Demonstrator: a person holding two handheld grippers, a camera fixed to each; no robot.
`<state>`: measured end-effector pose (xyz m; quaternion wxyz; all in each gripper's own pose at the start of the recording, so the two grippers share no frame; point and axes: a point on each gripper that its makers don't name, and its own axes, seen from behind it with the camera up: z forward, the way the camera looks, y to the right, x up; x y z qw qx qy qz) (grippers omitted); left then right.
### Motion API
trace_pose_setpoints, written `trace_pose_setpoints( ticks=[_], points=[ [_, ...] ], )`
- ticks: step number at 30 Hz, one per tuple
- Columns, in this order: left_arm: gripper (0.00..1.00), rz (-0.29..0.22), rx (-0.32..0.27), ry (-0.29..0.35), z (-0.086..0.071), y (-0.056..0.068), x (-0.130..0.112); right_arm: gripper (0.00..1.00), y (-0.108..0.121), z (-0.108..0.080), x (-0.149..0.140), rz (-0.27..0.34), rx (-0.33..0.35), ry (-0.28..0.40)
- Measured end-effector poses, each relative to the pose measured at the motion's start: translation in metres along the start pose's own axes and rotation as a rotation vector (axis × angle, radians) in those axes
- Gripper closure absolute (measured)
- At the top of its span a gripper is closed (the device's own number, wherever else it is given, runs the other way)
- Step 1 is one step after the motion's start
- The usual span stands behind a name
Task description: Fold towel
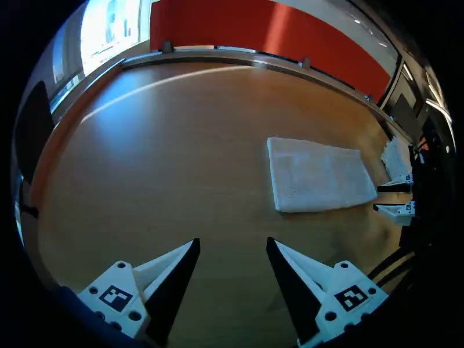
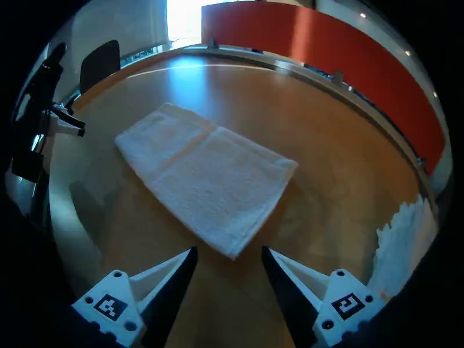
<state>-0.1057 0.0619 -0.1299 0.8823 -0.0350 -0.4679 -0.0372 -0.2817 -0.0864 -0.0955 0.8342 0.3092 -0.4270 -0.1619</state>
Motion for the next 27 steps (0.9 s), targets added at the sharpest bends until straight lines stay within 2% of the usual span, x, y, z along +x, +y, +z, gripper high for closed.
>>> trace_pose_setpoints(
  ticks=[12, 18, 22, 24, 27],
  points=[
    [0.16, -0.007, -0.001, -0.005, -0.0019, 0.0011, -0.0046, 0.52, -0.0018, 0.0019, -0.003, -0.015, 0.05, -0.031],
    [0.16, -0.007, 0.0, -0.007, -0.0017, 0.0007, -0.0058, 0.77, -0.0035, 0.0013, -0.0029, -0.017, 0.067, -0.041],
    [0.16, -0.009, -0.001, -0.006, -0.0021, 0.0006, -0.0058, 0.89, -0.0052, 0.0007, -0.0012, -0.014, 0.076, -0.035],
    [0.16, -0.009, -0.001, -0.007, -0.0022, 0.0004, -0.0059, 0.94, -0.0054, 0.0004, -0.0003, -0.014, 0.076, -0.031],
    [0.16, -0.007, 0.001, -0.008, -0.0021, -0.0001, -0.0061, 0.95, -0.0051, 0.0, 0.001, -0.019, 0.072, -0.028]
  ],
)
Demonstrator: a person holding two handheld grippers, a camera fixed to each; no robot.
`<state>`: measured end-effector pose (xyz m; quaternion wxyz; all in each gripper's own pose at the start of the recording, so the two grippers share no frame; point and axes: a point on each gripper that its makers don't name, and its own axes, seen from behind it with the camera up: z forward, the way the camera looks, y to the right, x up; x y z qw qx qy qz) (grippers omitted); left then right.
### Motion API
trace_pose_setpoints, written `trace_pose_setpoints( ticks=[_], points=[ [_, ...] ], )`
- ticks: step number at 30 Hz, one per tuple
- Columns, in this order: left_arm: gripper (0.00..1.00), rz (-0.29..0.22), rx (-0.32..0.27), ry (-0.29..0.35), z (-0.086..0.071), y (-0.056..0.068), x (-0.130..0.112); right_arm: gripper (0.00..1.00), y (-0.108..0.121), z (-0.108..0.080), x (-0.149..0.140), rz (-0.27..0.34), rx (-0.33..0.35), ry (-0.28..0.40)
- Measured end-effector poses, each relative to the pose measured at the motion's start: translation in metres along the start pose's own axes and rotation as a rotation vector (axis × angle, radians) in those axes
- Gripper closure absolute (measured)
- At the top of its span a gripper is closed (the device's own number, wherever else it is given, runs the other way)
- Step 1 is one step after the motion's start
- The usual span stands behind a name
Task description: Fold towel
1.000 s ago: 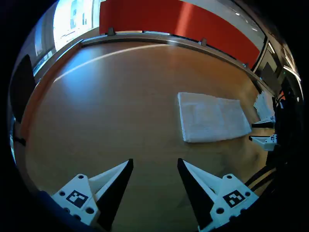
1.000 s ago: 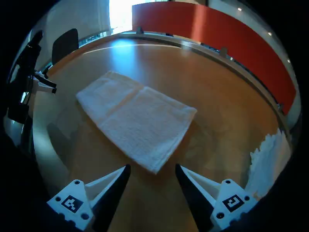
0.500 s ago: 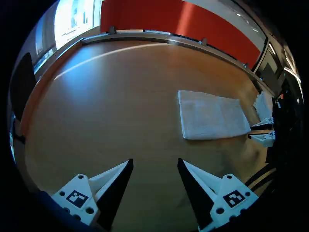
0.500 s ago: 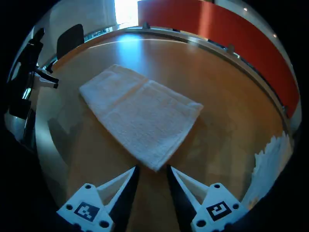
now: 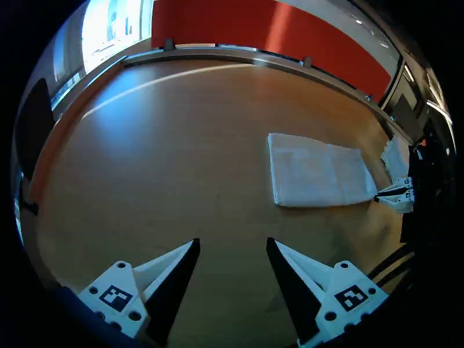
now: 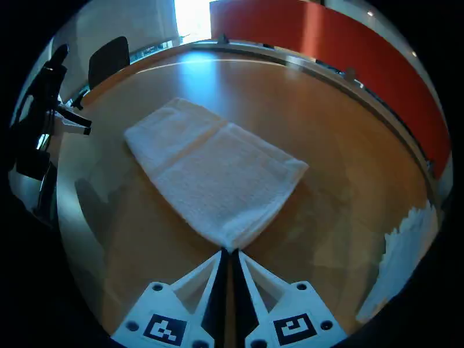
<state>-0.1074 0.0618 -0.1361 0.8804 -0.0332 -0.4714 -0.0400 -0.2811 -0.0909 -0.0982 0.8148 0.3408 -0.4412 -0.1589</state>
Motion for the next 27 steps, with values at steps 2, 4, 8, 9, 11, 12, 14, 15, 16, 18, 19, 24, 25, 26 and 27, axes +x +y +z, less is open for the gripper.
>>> trace_pose_setpoints(
  ticks=[2, 4, 8, 9, 11, 12, 14, 15, 16, 18, 19, 24, 25, 26, 27],
  points=[
    [0.16, 0.001, 0.0, 0.0, 0.0, 0.0, 0.0, 0.95, 0.001, -0.001, 0.002, -0.004, -0.005, 0.005],
    [0.16, 0.001, 0.0, 0.001, 0.0, 0.0, 0.001, 0.95, 0.001, -0.003, 0.005, -0.007, -0.011, 0.012],
    [0.16, -0.004, -0.001, 0.002, 0.0, 0.0, 0.002, 0.95, 0.002, -0.009, 0.013, -0.011, -0.022, 0.032],
    [0.16, -0.005, -0.002, 0.002, 0.0, -0.001, 0.002, 0.95, 0.003, -0.012, 0.016, -0.012, -0.026, 0.039],
    [0.16, -0.007, -0.002, 0.003, 0.0, -0.001, 0.003, 0.95, 0.004, -0.017, 0.022, -0.015, -0.035, 0.052],
    [0.16, -0.007, -0.003, 0.004, 0.0, -0.001, 0.004, 0.95, 0.005, -0.02, 0.026, -0.016, -0.041, 0.06],
    [0.16, -0.007, -0.003, 0.007, -0.001, -0.001, 0.005, 0.95, 0.008, -0.027, 0.033, -0.02, -0.052, 0.077],
    [0.16, -0.006, -0.003, 0.008, -0.001, -0.001, 0.006, 0.95, 0.009, -0.03, 0.038, -0.023, -0.059, 0.087],
    [0.16, -0.005, -0.003, 0.009, -0.001, -0.001, 0.006, 0.95, 0.01, -0.034, 0.042, -0.026, -0.064, 0.096],
    [0.16, -0.004, -0.003, 0.012, -0.001, -0.001, 0.008, 0.95, 0.012, -0.041, 0.051, -0.033, -0.076, 0.116],
    [0.16, -0.004, -0.003, 0.014, -0.001, 0.0, 0.009, 0.95, 0.013, -0.045, 0.055, -0.037, -0.081, 0.125],
    [0.16, -0.004, -0.004, 0.018, -0.002, 0.0, 0.013, 0.95, 0.016, -0.064, 0.076, -0.067, -0.104, 0.163],
    [0.16, -0.003, -0.005, 0.019, -0.002, 0.0, 0.013, 0.95, 0.017, -0.067, 0.08, -0.074, -0.109, 0.169],
    [0.16, -0.003, -0.006, 0.02, -0.002, 0.001, 0.014, 0.95, 0.017, -0.07, 0.083, -0.082, -0.113, 0.174],
    [0.16, -0.002, -0.007, 0.021, -0.002, 0.001, 0.015, 0.95, 0.018, -0.074, 0.087, -0.089, -0.118, 0.179]
  ],
)
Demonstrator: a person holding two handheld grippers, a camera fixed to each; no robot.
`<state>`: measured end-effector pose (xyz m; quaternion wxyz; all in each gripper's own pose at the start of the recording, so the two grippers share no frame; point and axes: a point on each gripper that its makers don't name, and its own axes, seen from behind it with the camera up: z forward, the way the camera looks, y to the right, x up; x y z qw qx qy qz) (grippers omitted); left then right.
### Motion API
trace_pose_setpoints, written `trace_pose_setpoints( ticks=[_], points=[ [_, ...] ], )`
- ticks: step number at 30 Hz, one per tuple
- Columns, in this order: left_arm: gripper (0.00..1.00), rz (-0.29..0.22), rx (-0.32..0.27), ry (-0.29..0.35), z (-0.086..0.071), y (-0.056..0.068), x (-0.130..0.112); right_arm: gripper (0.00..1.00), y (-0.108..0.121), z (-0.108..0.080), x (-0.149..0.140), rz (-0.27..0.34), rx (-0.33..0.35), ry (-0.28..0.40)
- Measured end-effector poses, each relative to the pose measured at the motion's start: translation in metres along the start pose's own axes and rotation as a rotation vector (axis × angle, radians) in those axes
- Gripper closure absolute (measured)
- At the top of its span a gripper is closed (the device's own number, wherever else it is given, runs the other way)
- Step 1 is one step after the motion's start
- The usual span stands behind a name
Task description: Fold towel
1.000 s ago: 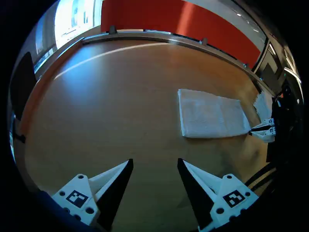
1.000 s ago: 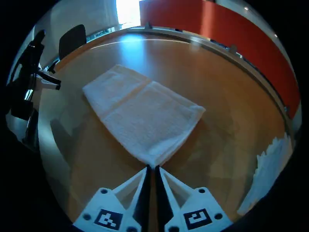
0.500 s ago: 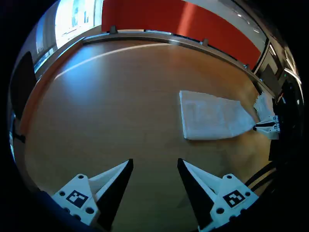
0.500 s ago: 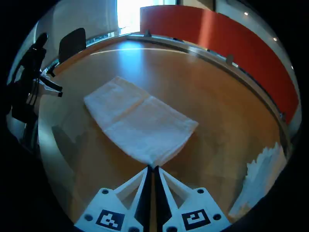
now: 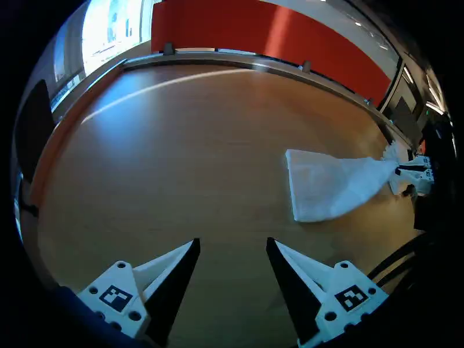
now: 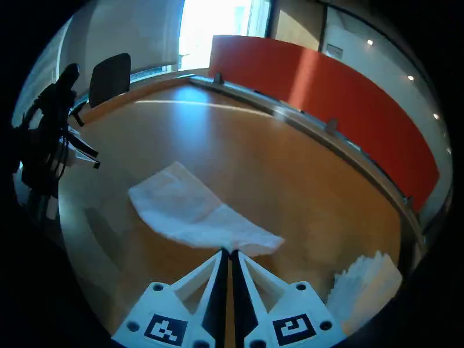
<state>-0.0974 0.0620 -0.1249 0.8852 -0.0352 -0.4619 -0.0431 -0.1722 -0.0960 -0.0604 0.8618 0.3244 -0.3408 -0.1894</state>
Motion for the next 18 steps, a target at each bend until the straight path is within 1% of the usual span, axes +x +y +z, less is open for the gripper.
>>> trace_pose_setpoints(
  ticks=[5, 9, 18],
  points=[
    [0.16, 0.004, -0.005, 0.005, -0.001, 0.002, 0.003, 0.95, 0.005, -0.009, 0.017, -0.021, -0.012, 0.025],
    [0.16, 0.008, -0.008, 0.008, -0.001, 0.005, 0.006, 0.95, 0.009, -0.013, 0.024, -0.03, -0.017, 0.035],
    [0.16, 0.01, -0.009, 0.006, 0.001, 0.006, 0.007, 0.95, 0.01, -0.011, 0.027, -0.044, -0.01, 0.033]
  ],
)
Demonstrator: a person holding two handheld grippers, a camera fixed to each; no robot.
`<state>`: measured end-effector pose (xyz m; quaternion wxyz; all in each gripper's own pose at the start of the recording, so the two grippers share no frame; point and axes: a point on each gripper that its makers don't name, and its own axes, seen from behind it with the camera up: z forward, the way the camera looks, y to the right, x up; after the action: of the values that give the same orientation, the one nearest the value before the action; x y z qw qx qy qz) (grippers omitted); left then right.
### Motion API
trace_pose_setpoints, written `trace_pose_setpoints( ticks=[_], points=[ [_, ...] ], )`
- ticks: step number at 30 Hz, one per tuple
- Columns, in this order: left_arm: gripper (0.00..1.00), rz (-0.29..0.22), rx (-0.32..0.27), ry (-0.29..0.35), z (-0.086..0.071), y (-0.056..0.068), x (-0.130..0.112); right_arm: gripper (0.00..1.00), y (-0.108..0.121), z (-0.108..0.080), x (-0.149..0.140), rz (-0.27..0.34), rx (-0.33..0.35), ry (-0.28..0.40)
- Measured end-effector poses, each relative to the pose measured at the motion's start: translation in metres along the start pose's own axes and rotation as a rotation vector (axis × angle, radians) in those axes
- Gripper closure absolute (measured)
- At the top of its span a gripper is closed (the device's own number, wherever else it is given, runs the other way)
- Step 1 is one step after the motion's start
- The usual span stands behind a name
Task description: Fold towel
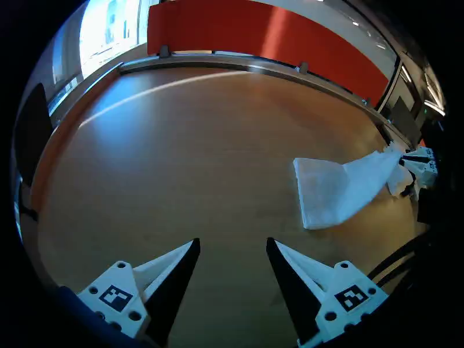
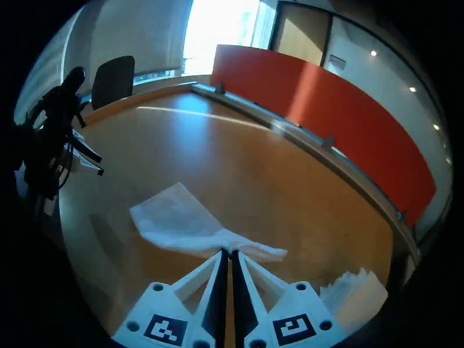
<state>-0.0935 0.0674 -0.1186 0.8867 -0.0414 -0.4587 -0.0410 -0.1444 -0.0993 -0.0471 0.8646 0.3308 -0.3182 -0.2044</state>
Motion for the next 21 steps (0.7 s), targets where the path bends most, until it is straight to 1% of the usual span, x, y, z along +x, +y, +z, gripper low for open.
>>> trace_pose_setpoints(
  ticks=[5, 11, 14, 21],
  points=[
    [0.16, 0.0, -0.001, 0.002, 0.0, 0.001, 0.002, 0.95, -0.005, 0.007, 0.007, -0.016, 0.017, 0.006],
    [0.16, -0.002, -0.002, 0.006, 0.001, 0.001, 0.004, 0.95, -0.017, 0.018, 0.019, -0.048, 0.051, 0.014],
    [0.16, -0.003, -0.002, 0.008, 0.001, 0.0, 0.006, 0.95, -0.027, 0.025, 0.026, -0.066, 0.073, 0.018],
    [0.16, -0.005, -0.001, 0.014, -0.001, -0.001, 0.008, 0.95, -0.058, 0.042, 0.043, -0.089, 0.139, 0.031]
  ],
)
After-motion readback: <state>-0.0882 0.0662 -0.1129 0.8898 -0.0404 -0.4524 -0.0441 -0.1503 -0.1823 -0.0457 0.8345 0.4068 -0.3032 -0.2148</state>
